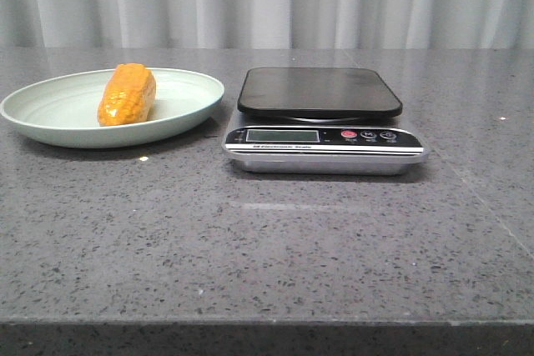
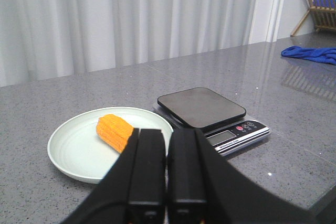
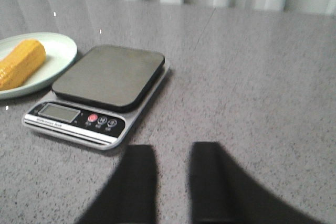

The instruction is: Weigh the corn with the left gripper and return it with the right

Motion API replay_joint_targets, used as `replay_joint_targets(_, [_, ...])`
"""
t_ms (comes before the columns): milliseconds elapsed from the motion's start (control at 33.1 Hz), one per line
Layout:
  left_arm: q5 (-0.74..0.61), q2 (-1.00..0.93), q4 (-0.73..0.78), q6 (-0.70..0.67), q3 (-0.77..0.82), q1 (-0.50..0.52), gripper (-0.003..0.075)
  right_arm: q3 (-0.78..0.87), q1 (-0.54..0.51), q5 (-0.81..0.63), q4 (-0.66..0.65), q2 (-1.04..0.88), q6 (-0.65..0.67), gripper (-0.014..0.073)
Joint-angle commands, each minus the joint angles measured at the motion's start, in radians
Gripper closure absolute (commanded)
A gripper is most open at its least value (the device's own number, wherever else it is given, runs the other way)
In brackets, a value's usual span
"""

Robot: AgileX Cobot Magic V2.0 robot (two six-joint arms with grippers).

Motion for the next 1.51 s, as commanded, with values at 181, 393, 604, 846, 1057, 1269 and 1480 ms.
replay_joint_targets(181, [-0.078,0.017,0.007,-0.002,-0.024,-0.006,0.0586,0.087,-0.003,-0.228,0.008,-0.173,-0.013,0.0431])
replay_joint_targets(393, [-0.078,0.017,0.007,-0.002,-0.024,-0.006,0.0586,0.109,-0.003,-0.200,0.008,-0.171,-0.013,0.0431])
replay_joint_targets(604, [-0.078,0.017,0.007,-0.002,-0.024,-0.006,0.0586,0.109,-0.003,-0.201,0.008,-0.171,-0.013,0.0431])
replay_joint_targets(846, [-0.078,0.017,0.007,-0.002,-0.024,-0.006,0.0586,0.109,-0.003,-0.201,0.008,-0.171,-0.013,0.0431])
replay_joint_targets(1057, [-0.089,0.018,-0.015,-0.002,0.032,0.033,0.0586,0.109,-0.003,-0.201,0.008,-0.171,-0.013,0.0431])
replay_joint_targets(1269, [-0.104,0.018,-0.108,0.000,0.134,0.289,0.0586,0.109,-0.003,-0.201,0.008,-0.171,-0.013,0.0431])
replay_joint_targets(1480, [-0.473,0.018,-0.200,0.146,0.308,0.577,0.0586,0.109,-0.003,-0.201,0.008,-0.171,-0.013,0.0431])
